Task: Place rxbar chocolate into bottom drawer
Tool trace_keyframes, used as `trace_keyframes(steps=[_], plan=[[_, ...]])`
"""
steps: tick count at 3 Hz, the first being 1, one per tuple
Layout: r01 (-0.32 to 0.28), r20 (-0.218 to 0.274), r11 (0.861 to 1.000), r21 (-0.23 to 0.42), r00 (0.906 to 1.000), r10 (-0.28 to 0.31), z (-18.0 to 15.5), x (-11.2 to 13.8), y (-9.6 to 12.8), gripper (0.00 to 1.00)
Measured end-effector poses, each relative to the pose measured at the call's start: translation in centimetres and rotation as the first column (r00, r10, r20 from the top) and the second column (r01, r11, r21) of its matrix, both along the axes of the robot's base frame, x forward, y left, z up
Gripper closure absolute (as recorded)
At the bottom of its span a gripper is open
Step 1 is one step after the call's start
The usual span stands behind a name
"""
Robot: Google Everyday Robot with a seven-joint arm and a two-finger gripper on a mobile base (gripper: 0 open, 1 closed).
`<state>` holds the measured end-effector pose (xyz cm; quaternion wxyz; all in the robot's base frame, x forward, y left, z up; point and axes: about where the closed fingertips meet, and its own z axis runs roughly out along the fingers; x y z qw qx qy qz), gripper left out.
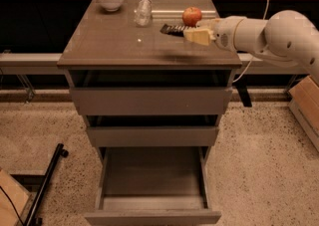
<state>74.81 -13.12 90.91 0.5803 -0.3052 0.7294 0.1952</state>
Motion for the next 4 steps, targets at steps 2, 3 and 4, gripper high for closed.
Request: trace_keyframes(steps=[2, 3, 4], plan=[[-0.138, 0.004, 0.956, -0.258, 0.9896, 0.144, 3.5, -6.6, -1.8, 1.00], [-0.249, -0.094, 0.894, -0.373, 0.9685, 0.230, 1.9, -10.0, -2.6, 1.00], [-0.372, -0.250, 0.838, -0.399, 0.9237, 0.291, -1.4, -12.9, -3.6, 1.00]])
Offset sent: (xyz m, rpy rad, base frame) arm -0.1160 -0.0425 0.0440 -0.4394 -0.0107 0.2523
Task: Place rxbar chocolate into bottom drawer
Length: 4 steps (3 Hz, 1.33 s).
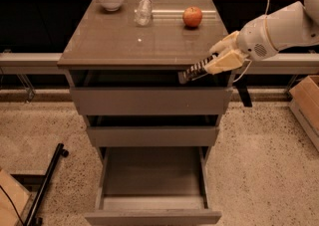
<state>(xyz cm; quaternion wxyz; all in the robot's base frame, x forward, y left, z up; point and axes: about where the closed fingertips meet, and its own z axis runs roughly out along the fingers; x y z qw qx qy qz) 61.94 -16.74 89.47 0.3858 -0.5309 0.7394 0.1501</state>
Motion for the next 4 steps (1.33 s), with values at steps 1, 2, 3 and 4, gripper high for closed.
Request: trace_keyframes(steps=[1, 2, 3, 4], plan=[[-0.044, -0.056, 0.999, -0.014, 0.9975, 0.043, -0.9, -1.6, 0.2, 1.00], [-0.058, -0.047, 0.998, -0.015, 0.9973, 0.057, -0.9, -1.4, 0.5, 1.00], [-0.078, -0.076, 0.993, -0.084, 0.9945, 0.072, -4.4, -1.8, 0.8, 1.00], [-0.064, -0.110, 0.993, -0.100, 0.9925, 0.053, -9.4, -3.2, 0.6, 1.00]])
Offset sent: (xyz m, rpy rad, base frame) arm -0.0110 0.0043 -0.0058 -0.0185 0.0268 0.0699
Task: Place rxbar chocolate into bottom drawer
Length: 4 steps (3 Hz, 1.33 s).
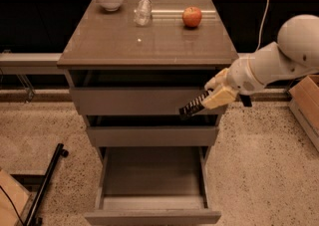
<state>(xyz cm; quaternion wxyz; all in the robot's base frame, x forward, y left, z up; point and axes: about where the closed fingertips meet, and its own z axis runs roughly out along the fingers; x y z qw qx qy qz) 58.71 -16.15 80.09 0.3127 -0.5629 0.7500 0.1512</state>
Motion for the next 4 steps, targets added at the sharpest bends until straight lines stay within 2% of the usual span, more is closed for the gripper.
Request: trace_keyframes(steps=[1, 2, 4], plan=[[0.054, -0.037, 0.998, 0.026, 0.9979, -0.053, -7.13, -1.17, -0.94, 1.00], [0.062, -0.029, 0.998, 0.027, 0.9977, -0.061, -7.40, -0.85, -0.81, 1.00], [0.038, -0.033, 0.999, 0.021, 0.9988, -0.037, -8.07, -1.09, -0.43, 1.00]])
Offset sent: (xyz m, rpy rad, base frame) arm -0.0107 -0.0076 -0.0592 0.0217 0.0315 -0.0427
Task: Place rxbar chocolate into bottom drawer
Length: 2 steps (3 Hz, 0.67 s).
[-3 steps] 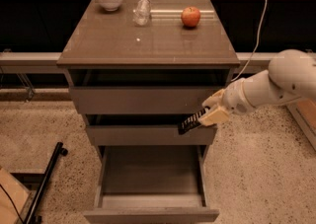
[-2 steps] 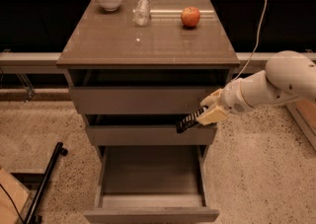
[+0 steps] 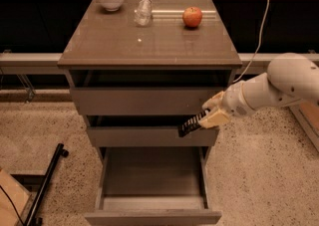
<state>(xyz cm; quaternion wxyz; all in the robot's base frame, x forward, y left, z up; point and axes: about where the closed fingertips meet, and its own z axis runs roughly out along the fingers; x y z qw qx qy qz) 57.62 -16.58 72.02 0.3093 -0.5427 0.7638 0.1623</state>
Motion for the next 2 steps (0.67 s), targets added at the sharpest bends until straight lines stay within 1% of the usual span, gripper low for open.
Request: trace_keyframes(steps=[1, 2], plan=[[-0.017, -0.025, 0.999, 0.036, 0.9995, 0.017, -5.3, -0.5, 2.7, 1.00], [0.001, -0.142, 0.993, 0.120, 0.9897, 0.016, -12.8, -1.0, 5.5, 1.00]])
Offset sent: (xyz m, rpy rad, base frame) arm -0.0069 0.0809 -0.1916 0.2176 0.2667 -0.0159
